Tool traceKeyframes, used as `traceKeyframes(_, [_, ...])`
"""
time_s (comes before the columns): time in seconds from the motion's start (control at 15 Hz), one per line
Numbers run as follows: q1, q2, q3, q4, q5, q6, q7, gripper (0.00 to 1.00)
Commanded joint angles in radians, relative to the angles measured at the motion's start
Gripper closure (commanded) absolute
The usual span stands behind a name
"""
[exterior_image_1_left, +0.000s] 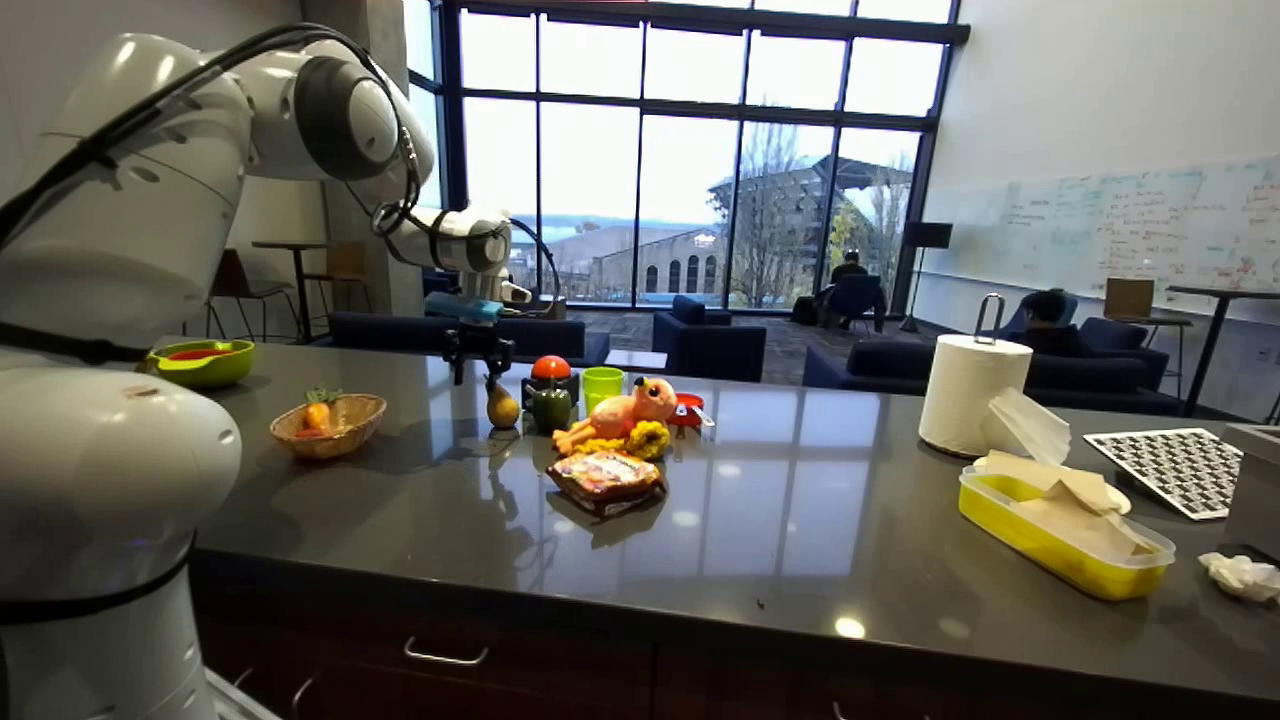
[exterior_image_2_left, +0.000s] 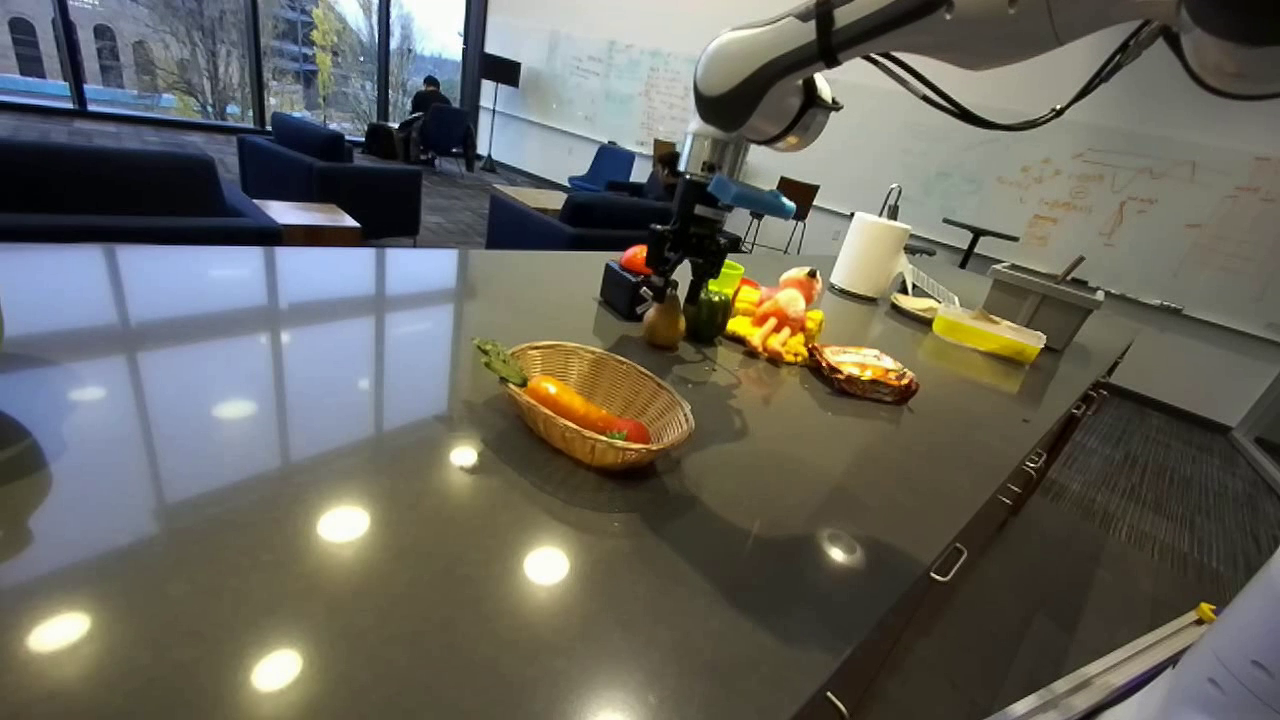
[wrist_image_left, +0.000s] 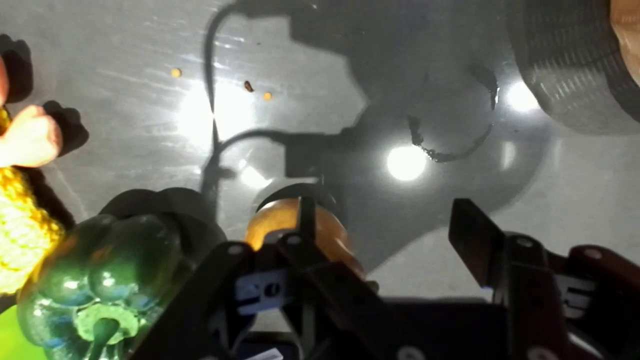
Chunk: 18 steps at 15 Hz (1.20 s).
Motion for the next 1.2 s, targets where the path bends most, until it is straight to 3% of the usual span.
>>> traceKeyframes(0.0, [0.015, -0.042, 0.008, -0.043, -0.019, 0.001, 0.048, 0.01])
traceKeyframes(0.73, [0.067, -0.120, 0.068, -0.146, 0.027, 0.009, 0.151, 0.00])
traceKeyframes(1.13, [0.077, -0.174, 0.130, -0.240, 0.043, 0.087, 0.049, 0.00])
